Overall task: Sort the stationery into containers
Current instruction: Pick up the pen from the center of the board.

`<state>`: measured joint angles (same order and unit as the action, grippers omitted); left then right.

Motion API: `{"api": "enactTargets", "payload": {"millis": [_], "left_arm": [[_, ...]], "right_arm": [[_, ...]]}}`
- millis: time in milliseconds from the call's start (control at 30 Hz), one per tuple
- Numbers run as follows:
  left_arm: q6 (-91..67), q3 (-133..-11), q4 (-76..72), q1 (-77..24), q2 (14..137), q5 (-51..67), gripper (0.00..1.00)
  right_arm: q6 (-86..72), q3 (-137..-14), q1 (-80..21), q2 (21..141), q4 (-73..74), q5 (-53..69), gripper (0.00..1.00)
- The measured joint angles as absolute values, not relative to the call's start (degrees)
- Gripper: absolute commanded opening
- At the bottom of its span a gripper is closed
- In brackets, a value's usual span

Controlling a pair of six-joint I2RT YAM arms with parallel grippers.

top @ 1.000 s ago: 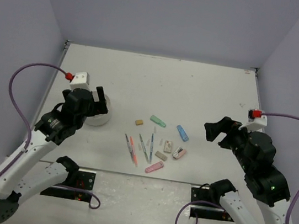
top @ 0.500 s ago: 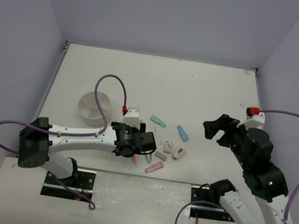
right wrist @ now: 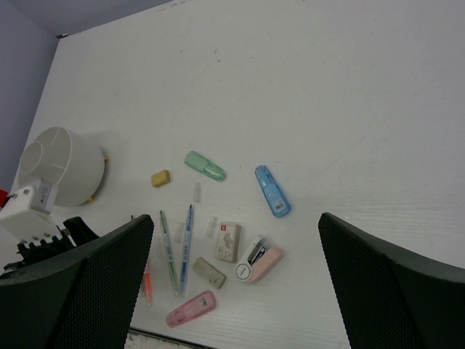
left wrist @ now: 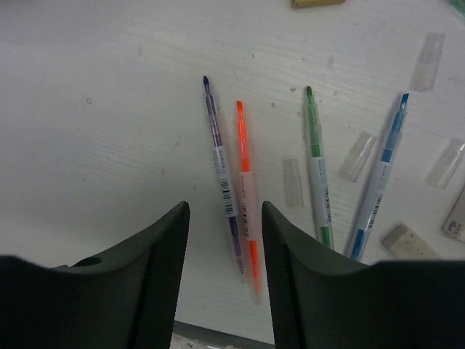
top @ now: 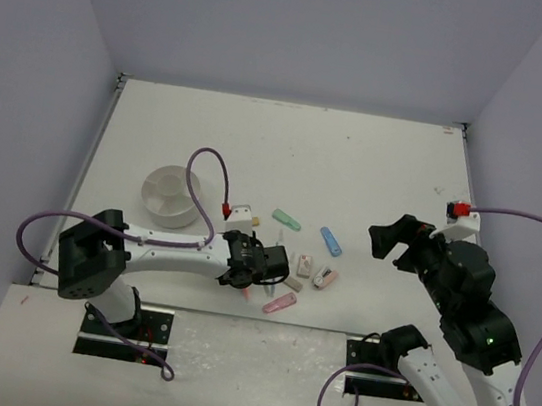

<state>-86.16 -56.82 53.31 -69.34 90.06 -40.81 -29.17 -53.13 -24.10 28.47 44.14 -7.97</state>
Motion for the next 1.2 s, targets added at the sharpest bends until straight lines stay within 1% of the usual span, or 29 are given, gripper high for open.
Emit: {"api": "enactTargets", "payload": {"millis": [100, 467, 567, 1200], "left_arm": [[-86.20, -55.45, 51.32, -68.93, 91.28, -40.09, 0.40], [-86.53, -54.26, 48.24, -68.64, 91.98, -39.31, 0.37], [-87.15, -53.18, 47.80, -68.64, 91.98, -39.31, 0.33], [-87.66, -48.82, 42.97, -68.64, 91.98, -39.20, 0.33]], "right_arm": [[-28.96, -53.06, -24.10, 27.55, 44.09, -7.96, 0.99], [-28.78, -52.28, -24.10, 27.24, 43.85, -7.51, 0.99], [-28.67, -52.24, -24.10, 27.24, 43.72, -7.51, 0.99], [-28.40, -51.99, -24.10, 27.24, 43.66, -6.18, 0.99]]}}
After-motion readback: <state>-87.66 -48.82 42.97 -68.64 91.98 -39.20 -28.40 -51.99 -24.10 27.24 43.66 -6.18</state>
